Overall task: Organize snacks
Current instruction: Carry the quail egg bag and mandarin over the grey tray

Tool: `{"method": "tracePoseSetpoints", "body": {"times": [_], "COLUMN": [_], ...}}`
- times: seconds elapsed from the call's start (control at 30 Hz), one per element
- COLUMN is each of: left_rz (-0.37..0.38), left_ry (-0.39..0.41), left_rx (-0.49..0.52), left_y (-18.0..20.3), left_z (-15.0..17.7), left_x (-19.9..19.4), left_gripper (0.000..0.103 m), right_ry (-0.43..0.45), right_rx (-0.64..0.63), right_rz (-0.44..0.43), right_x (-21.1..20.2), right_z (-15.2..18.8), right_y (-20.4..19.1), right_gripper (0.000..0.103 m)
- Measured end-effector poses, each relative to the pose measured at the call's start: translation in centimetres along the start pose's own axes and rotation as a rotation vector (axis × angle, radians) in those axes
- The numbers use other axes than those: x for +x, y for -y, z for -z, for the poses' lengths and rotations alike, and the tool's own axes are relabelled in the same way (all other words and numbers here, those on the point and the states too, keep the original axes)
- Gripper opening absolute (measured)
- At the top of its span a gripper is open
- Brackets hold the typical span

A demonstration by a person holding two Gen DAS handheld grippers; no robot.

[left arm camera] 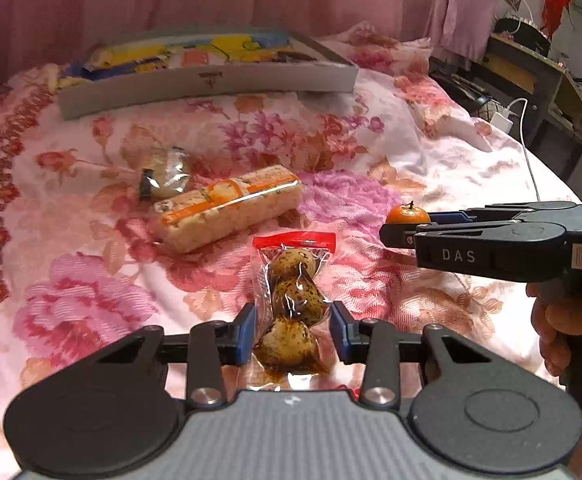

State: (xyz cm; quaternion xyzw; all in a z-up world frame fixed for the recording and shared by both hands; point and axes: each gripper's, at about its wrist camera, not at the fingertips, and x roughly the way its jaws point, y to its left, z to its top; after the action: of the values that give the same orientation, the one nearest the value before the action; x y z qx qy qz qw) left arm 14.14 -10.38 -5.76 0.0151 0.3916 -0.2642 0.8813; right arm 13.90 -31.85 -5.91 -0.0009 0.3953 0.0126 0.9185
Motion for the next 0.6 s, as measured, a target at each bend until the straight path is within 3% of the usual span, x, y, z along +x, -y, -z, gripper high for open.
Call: {"method": "tracePoseSetpoints", "body": {"times": [0.6], "left_rz": [-0.063], "left_ry": [0.15], "left_rx": [-0.061], "left_y": [0.1], "left_z": [0.2], "left_x": [-4.1], "left_gripper": [0.042], "right_ry": [0.249], "right_rx": [0.003], "right_rz": [-0.031], "right_x": [-4.5], "right_z": [-0.3], "right_y": [-1.8], "right_gripper": [0.039]}}
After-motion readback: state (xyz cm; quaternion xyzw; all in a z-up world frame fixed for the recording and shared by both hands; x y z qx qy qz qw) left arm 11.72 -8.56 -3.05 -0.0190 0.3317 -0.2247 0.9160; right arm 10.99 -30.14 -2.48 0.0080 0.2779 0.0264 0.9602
